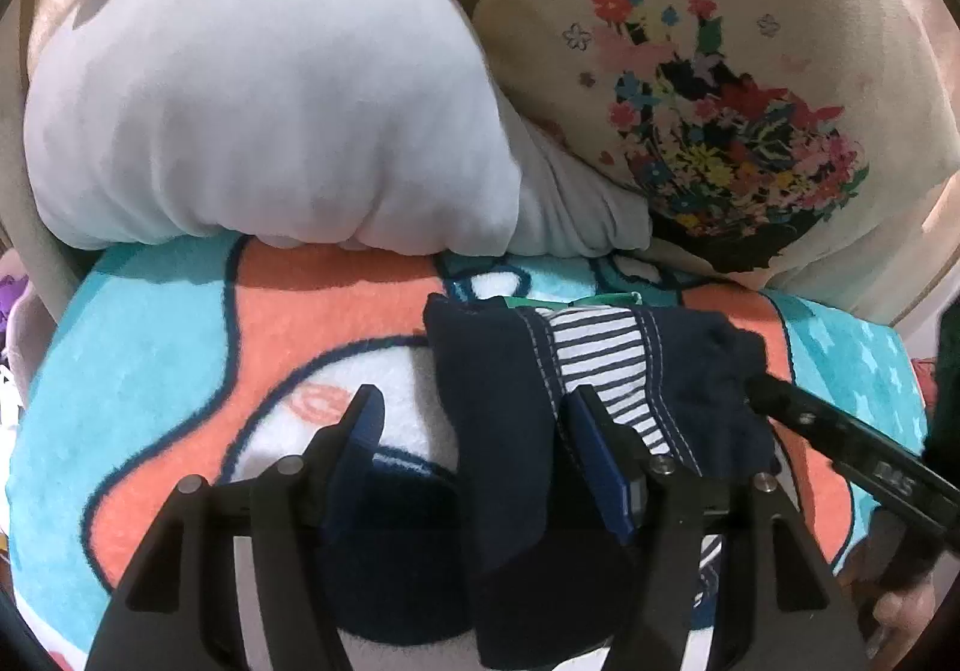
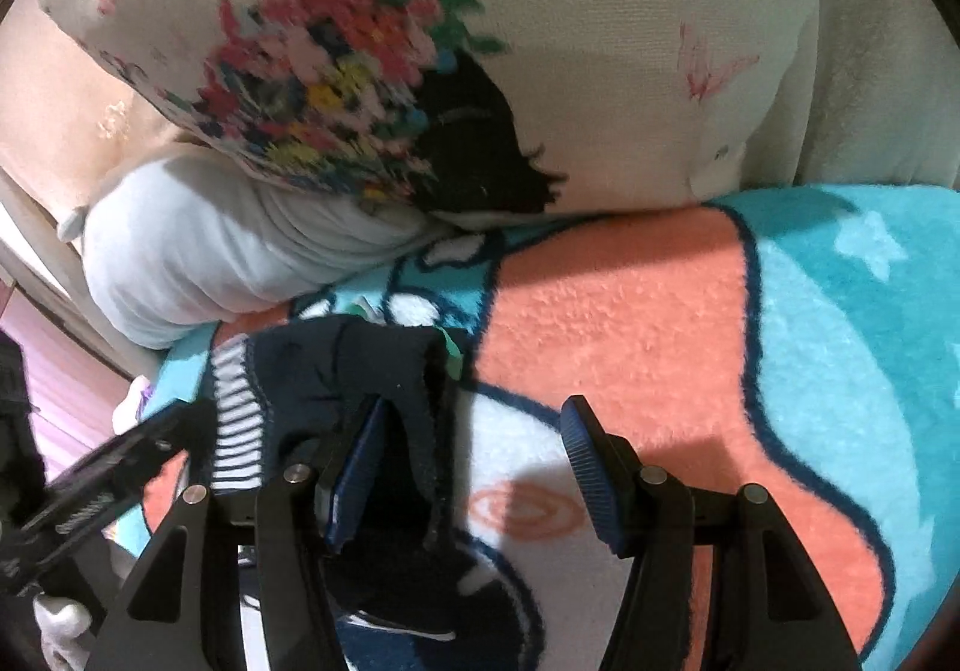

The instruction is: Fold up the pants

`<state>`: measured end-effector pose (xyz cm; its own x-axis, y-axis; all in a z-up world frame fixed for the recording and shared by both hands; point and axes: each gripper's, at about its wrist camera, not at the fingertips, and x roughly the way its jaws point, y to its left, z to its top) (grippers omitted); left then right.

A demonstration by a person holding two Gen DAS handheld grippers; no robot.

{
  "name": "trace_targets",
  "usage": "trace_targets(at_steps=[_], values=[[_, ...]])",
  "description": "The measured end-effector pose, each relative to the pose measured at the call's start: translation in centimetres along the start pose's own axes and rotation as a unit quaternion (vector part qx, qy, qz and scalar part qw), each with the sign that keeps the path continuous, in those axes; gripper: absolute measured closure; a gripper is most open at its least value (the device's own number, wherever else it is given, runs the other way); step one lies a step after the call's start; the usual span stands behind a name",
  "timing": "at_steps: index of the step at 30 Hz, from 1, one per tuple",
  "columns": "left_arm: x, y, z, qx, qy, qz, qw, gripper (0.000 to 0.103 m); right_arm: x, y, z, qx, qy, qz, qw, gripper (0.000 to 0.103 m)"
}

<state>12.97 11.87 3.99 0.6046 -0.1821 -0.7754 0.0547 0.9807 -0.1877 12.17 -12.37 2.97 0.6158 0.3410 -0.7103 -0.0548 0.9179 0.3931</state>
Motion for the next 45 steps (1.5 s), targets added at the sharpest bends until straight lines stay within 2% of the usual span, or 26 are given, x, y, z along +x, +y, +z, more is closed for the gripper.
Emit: trace_targets(at_steps=[6,10,13,16,20,22,23,25,28,31,33,37,40,41,45], values=[[0.9,0.9,0.8,-0.035,0.007,-0.02,0.9992,0.04,-3.0,2.4,-0.9,-0.041,-0.046,0.0,0.998,0.039],[2.3,1.2,0.8,-0.044,0.025,-0.017,0.9986,0.036,-1.6,4.0,-1.8,-0.087,-0.022,-0.036,0.995,0.039],[2.1,1.5,0.7,-0.046,0.029,-0.031,0.998,0.036,-0.4,3.7,-2.3,-0.082,-0.002,-0.033,0.996,0.039],[0.8,1.9,0.8,-0.055,0.027,-0.056,0.9965,0.036,-0.6,3.1,-2.3,-0.071,0.001,-0.023,0.997,0.039],[-1.9,1.8,1.6,-0.053,-0.01,-0.073,0.9958,0.036,-2.5,3.1,-1.6,-0.058,-0.041,-0.008,0.997,0.039],[-1.9,1.4,2.2,-0.05,-0.01,-0.076,0.9958,0.036,-3.8,3.6,-0.9,-0.051,-0.07,0.027,0.996,0.039],[-1.6,1.2,2.3,-0.051,-0.006,-0.074,0.9959,0.036,-4.2,3.9,-0.3,-0.046,-0.075,0.062,0.994,0.039],[-0.5,1.1,2.2,-0.057,0.003,-0.068,0.9961,0.036,-3.7,4.0,1.0,-0.023,-0.052,0.134,0.989,0.039],[1.2,1.3,1.8,-0.07,0.021,-0.063,0.9953,0.036,-1.1,3.3,2.6,0.028,-0.014,0.186,0.982,0.039],[2.6,1.7,1.6,-0.075,0.038,-0.053,0.9951,0.036,1.9,2.3,3.2,0.053,0.022,0.169,0.984,0.041],[3.3,1.9,1.6,-0.078,0.047,-0.062,0.994,0.036,3.7,1.1,3.2,0.082,0.045,0.173,0.98,0.043],[4.5,1.9,1.4,-0.085,0.061,-0.077,0.9915,0.036,5.8,-0.8,2.5,0.13,0.061,0.186,0.972,0.045],[5.1,2.0,1.3,-0.095,0.07,-0.086,0.9893,0.035,5.6,-0.8,2.5,0.121,0.059,0.181,0.974,0.045],[4.9,2.1,1.4,-0.095,0.069,-0.089,0.9891,0.035,5.3,-0.2,2.7,0.103,0.058,0.169,0.978,0.045],[2.7,2.6,1.5,-0.109,0.052,-0.102,0.9873,0.035,3.0,1.0,3.1,0.072,0.031,0.154,0.985,0.045]])
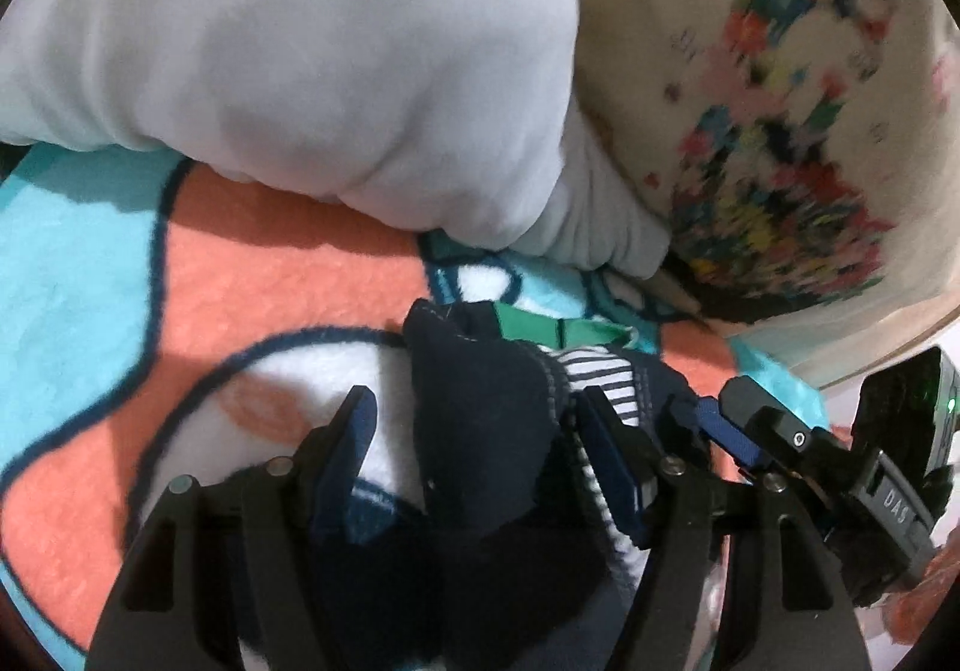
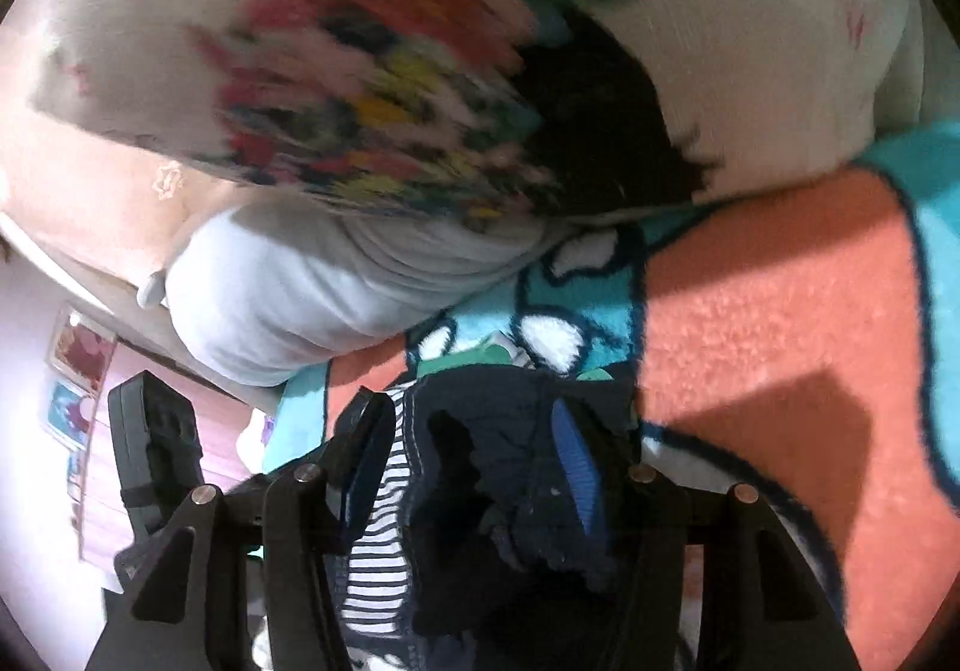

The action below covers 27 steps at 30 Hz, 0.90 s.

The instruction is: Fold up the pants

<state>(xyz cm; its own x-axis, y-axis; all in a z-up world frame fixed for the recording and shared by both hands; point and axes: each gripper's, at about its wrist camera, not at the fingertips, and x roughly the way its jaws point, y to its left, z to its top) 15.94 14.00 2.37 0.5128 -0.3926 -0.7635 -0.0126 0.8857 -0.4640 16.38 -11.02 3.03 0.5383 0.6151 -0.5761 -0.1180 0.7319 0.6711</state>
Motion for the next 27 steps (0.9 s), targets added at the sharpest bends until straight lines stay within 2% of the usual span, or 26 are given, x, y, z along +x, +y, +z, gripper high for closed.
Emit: trace_targets(at_steps=[3,7,10,14,15,17,20,24,27], values=[[-2.5,-0.5,-0.8,0.005,-0.02,-0.002,0.9998,0.035,-2.6,0.8,-0.8,-0.006,-0.015,0.041,0.999,0.045],[-4.6,-1.6,-3.3,0.022,-0.035,-0.018,0.999,0.035,-3.7,0.3,-2.9,0.024,-0.006,0.091,0.996,0.044],[-4.3,-2.0,-5.5,0.042,-0.033,-0.011,0.9985,0.035,-2.7,-1.0,-4.2,0.044,0.01,0.088,0.995,0.044],[-1.5,-1.3,-7.4,0.046,0.011,0.003,0.9989,0.035,-0.8,-3.5,-4.6,0.086,0.023,0.087,0.992,0.045],[-1.5,-1.3,-7.6,0.054,-0.002,0.001,0.9985,0.033,-0.8,-3.6,-4.6,0.087,0.024,0.087,0.992,0.045],[-1.5,-1.5,-7.5,0.063,0.007,0.011,0.9979,0.033,-1.1,-3.1,-4.6,0.078,0.025,0.079,0.994,0.045],[-3.0,-1.3,-7.2,0.052,-0.005,-0.004,0.9986,0.033,-2.8,-1.7,-4.9,0.045,0.01,0.059,0.997,0.044],[-4.2,-1.2,-6.3,0.058,-0.038,0.007,0.9976,0.033,-4.0,-0.1,-6.3,-0.012,0.003,-0.018,1.0,0.044],[-3.8,-0.1,-4.8,0.039,-0.043,0.015,0.9982,0.033,-4.4,-0.4,-7.6,-0.027,0.007,-0.044,0.999,0.044]])
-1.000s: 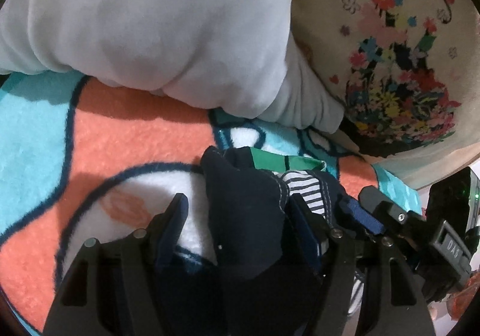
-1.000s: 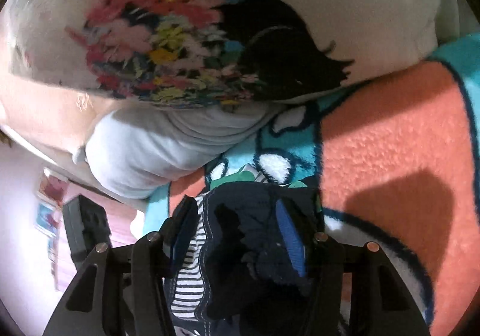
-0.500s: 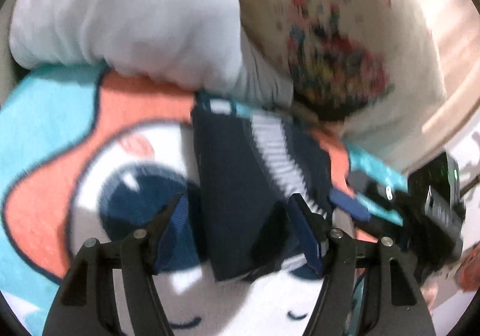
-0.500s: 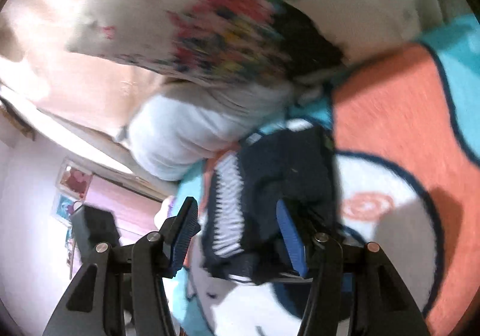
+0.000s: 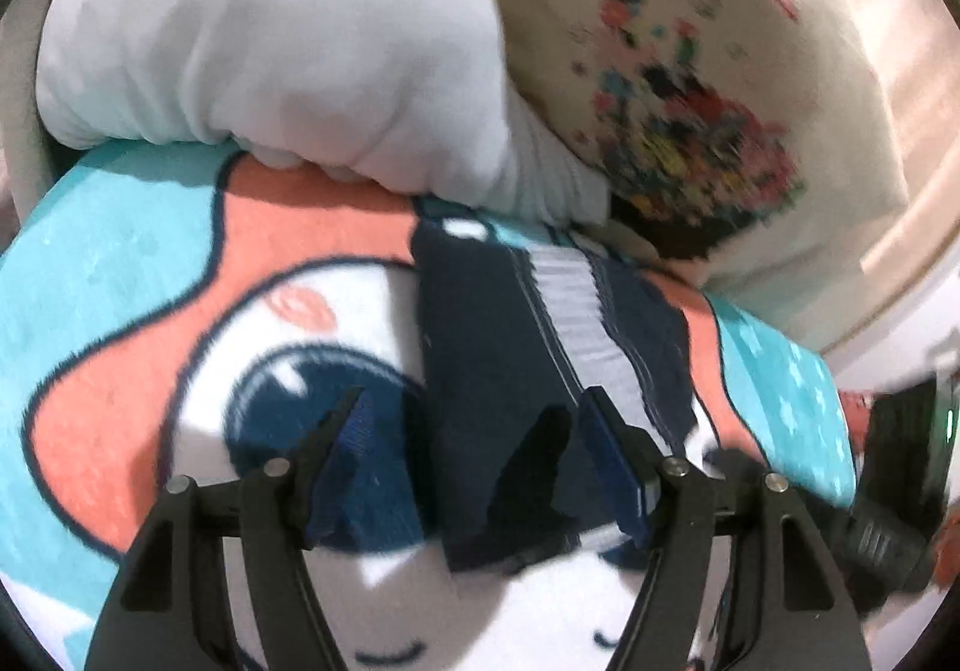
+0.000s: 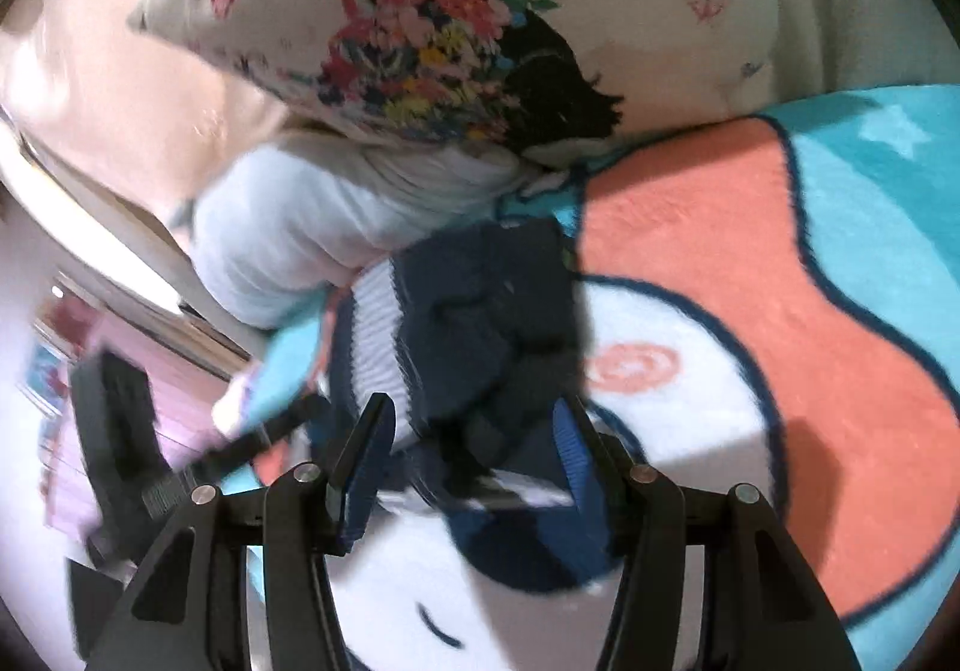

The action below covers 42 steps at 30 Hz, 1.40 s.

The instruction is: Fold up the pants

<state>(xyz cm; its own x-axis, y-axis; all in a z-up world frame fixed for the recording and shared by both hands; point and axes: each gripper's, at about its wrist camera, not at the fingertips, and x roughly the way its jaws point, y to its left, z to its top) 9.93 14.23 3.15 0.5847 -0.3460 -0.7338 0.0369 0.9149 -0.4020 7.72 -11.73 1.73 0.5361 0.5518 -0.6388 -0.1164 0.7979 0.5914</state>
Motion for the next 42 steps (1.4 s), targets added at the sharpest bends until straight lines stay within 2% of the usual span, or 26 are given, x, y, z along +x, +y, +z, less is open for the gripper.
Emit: trace_targets(at_steps=[4,7,11,18,22,25,29,33,37,39,42], values=[[0.1,0.4,0.0,0.006,-0.007,0.016,0.9998,0.033,-0.3,1.0,-2.1,-0.044,-0.003,-0.038,0.998,0.044],[-0.2,0.1,-1.7,0.022,0.003,0.023,0.9995,0.033,-0.5,1.9,-3.5,-0.078,0.008,-0.075,0.994,0.043],[-1.2,-0.5,-4.2,0.042,-0.003,0.048,0.998,0.033,-0.5,1.9,-4.8,-0.101,0.014,-0.132,0.986,0.043],[-3.5,-2.4,-7.8,0.072,-0.049,0.097,0.9914,0.032,-1.5,2.0,-7.8,-0.151,0.008,-0.191,0.97,0.04],[-4.8,-3.6,-9.4,0.089,-0.08,0.124,0.9851,0.027,-2.3,2.4,-9.2,-0.168,-0.003,-0.207,0.964,0.037],[-5.5,-4.6,-10.6,0.107,-0.109,0.147,0.9772,0.024,-2.9,2.3,-9.9,-0.169,-0.012,-0.213,0.962,0.036],[-7.6,-5.6,-11.6,0.113,-0.153,0.143,0.9712,0.011,-3.7,2.0,-10.3,-0.161,-0.018,-0.218,0.962,0.036],[-9.6,-6.8,-12.3,0.119,-0.198,0.168,0.9582,0.003,-4.1,1.8,-10.6,-0.146,-0.025,-0.221,0.964,0.036],[-10.4,-7.3,-12.9,0.117,-0.208,0.208,0.9485,0.0,-4.8,1.3,-11.1,-0.126,-0.031,-0.223,0.966,0.036],[-10.1,-7.2,-13.2,0.118,-0.194,0.211,0.9507,0.0,-5.0,1.2,-11.2,-0.119,-0.033,-0.225,0.967,0.035],[-9.1,-6.8,-13.6,0.111,-0.159,0.197,0.9611,0.0,-5.0,1.1,-11.3,-0.116,-0.034,-0.228,0.966,0.034]])
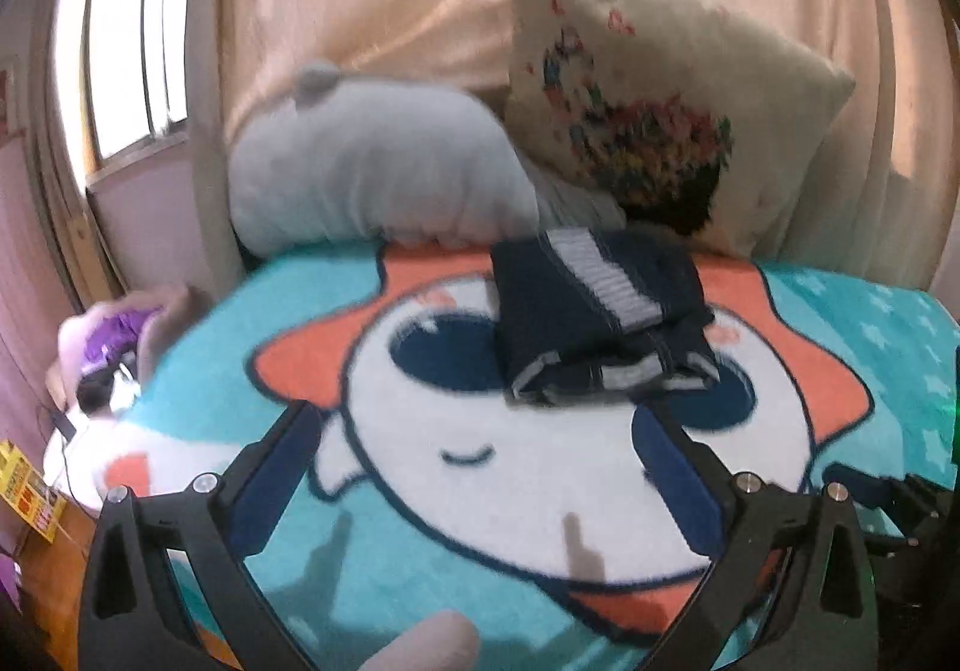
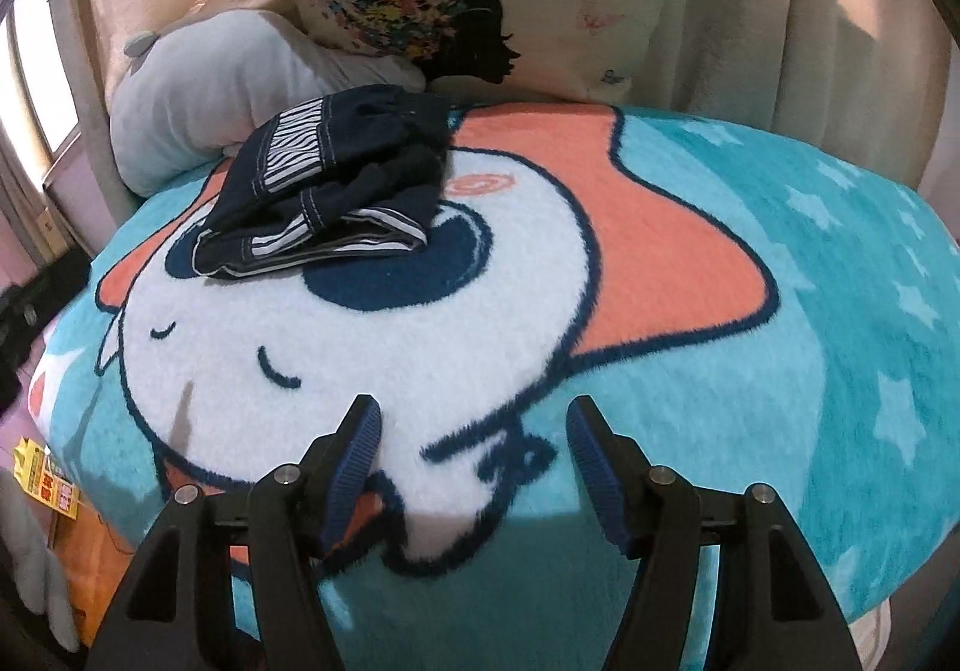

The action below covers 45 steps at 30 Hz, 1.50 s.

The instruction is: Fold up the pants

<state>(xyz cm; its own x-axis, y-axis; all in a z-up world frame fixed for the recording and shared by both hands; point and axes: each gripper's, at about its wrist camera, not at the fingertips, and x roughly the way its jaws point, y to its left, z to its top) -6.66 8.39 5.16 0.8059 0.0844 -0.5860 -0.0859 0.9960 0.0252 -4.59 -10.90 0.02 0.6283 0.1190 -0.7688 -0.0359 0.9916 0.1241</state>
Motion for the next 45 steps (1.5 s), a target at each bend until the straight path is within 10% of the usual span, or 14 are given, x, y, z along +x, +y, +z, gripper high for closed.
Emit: trace_targets(at_steps=[8,45], values=[[1.6,-0.9,-1.6,0.01,0.06,-0.032,0.9976,0.0,0.1,0.2,-0.1,0.001,-0.006,-0.007,1.0,0.031],[3.4,-1.3,-2.1,0.012,0.095,-0.047,0.9943,0.0,0.5,-0.4,0.9,0.003,-0.008,-0.01,1.0,0.029]])
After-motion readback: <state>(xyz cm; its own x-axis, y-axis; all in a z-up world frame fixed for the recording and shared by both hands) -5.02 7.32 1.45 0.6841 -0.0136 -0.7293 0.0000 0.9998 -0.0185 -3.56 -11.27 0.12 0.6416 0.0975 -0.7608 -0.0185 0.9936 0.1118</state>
